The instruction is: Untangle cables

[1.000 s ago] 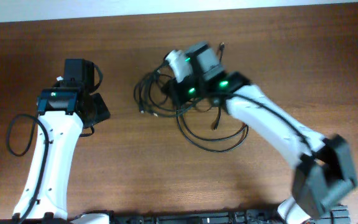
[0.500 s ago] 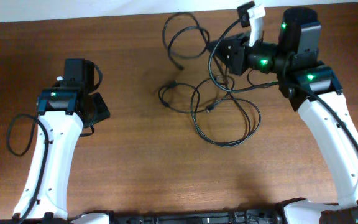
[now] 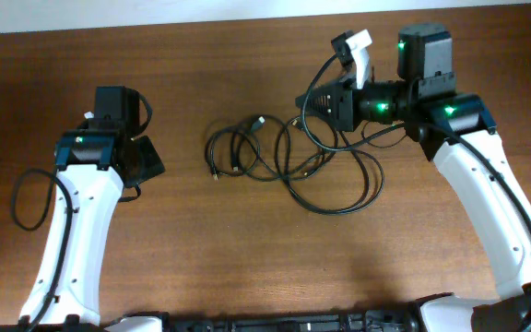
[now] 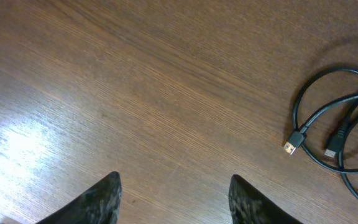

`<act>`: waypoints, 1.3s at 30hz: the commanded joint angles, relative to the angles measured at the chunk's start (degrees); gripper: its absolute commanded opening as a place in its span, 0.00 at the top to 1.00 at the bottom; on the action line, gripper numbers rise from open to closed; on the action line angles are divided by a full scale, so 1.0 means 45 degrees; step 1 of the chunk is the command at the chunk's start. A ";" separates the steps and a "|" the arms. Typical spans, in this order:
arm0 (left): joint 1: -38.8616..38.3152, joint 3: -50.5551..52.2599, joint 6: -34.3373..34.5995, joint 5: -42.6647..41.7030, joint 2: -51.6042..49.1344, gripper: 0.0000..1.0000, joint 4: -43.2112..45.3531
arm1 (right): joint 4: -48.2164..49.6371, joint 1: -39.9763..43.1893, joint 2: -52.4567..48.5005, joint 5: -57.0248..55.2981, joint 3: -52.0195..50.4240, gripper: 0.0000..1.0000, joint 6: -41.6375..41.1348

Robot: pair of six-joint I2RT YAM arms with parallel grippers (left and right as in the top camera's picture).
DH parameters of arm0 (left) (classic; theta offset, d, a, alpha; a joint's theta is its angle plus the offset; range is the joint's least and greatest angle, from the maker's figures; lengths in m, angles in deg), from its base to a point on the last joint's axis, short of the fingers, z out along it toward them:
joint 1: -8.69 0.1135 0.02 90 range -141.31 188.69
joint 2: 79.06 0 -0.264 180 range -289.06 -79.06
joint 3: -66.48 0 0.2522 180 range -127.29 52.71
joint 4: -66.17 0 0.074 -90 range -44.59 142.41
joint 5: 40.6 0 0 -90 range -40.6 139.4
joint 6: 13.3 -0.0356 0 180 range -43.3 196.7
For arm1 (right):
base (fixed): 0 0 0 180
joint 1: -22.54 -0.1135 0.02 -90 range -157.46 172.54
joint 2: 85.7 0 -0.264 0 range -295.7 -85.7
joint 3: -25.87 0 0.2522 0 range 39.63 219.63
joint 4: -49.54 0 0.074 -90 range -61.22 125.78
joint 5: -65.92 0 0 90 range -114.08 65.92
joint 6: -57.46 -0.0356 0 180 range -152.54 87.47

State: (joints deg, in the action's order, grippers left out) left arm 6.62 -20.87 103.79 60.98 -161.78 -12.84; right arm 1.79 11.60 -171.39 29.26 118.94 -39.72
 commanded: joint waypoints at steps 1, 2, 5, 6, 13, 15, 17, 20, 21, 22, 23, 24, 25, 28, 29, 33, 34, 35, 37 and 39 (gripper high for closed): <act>0.0078 0.0112 0.0155 -0.0442 0.0223 0.37 0.0126 | -0.1185 -0.0068 -0.0068 -0.3677 0.0102 0.79 0.0359; 0.0078 0.0112 0.0151 -0.0709 0.0219 0.30 0.0267 | -0.1671 -0.0068 -0.0107 -0.4488 0.0102 0.75 0.0359; 0.0078 0.0204 -0.0068 -0.1447 0.0219 0.24 0.0816 | -0.2594 -0.0068 -0.0243 -0.5503 0.0102 0.69 0.0359; 0.0078 0.0311 -0.0379 -0.1855 0.0219 0.22 0.1175 | -0.2919 -0.0068 -0.0364 -0.5678 0.0102 0.69 0.0359; 0.0073 0.0772 -0.3832 -0.4663 -0.0466 0.18 0.3249 | -0.3264 -0.0068 -0.0617 -0.5673 0.0102 0.68 0.0355; 0.0053 0.0772 -0.4731 -0.5513 -0.0874 0.18 0.3716 | -0.3269 -0.0068 -0.0617 -0.5673 0.0102 0.68 0.0355; -0.0029 0.0772 -0.5416 -0.6547 -0.1384 0.18 0.4143 | -0.3274 -0.0068 -0.0617 -0.5673 0.0102 0.68 0.0355; -0.0282 0.0772 -0.5916 -0.7320 -0.2142 0.18 0.4609 | -0.3366 -0.0068 -0.0617 -0.5673 0.0102 0.68 0.0355; -0.0398 0.0772 -0.6096 -0.7475 -0.2424 0.14 0.4765 | -0.3395 -0.0068 -0.0617 -0.5673 0.0102 0.68 0.0355; -0.0593 0.0772 -0.6407 -0.7669 -0.2817 0.13 0.5017 | -0.3405 -0.0068 -0.0617 -0.5673 0.0102 0.68 0.0359; -0.0772 0.0772 -0.6625 -0.7723 -0.3143 0.13 0.5236 | -0.3405 -0.0068 -0.0617 -0.5673 0.0102 0.68 0.0355; -0.0952 0.0772 -0.6766 -0.7723 -0.3458 0.13 0.5450 | -0.3405 -0.0068 -0.0617 -0.5673 0.0102 0.68 0.0355; -0.1107 0.0772 -0.6761 -0.7723 -0.3745 0.13 0.5668 | -0.3415 -0.0068 -0.0617 -0.5673 0.0102 0.68 0.0355; -0.1574 0.0772 -0.6751 -0.7737 -0.4430 0.13 0.6042 | -0.3453 -0.0068 -0.0617 -0.5678 0.0102 0.68 0.0359; -0.1821 0.0772 -0.6751 -0.7966 -0.4673 0.12 0.6115 | -0.3453 -0.0068 -0.0617 -0.5678 0.0102 0.68 0.0359; -0.2618 0.0772 -0.5911 -0.9073 -0.5221 0.16 0.6358 | -0.3449 -0.0068 -0.0617 -0.5678 0.0102 0.68 0.0359; -0.2798 0.0772 -0.5382 -0.9049 -0.5357 0.16 0.6465 | -0.3449 -0.0068 -0.0617 -0.5683 0.0102 0.68 0.0359; -0.3026 0.0772 -0.4600 -0.9044 -0.5493 0.16 0.6601 | -0.3453 -0.0068 -0.0617 -0.5678 0.0102 0.68 0.0359; -0.3473 0.0772 -0.2885 -0.9049 -0.5799 0.16 0.6834 | -0.3453 -0.0068 -0.0617 -0.5678 0.0102 0.68 0.0359; -0.3798 0.0772 -0.1404 -0.8995 -0.5965 0.16 0.6970 | -0.3458 -0.0068 -0.0617 -0.5678 0.0102 0.68 0.0355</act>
State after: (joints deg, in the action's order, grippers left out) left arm -8.61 -17.76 85.12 21.76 -186.83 17.85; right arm -13.71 11.60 -173.95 4.19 118.94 -38.56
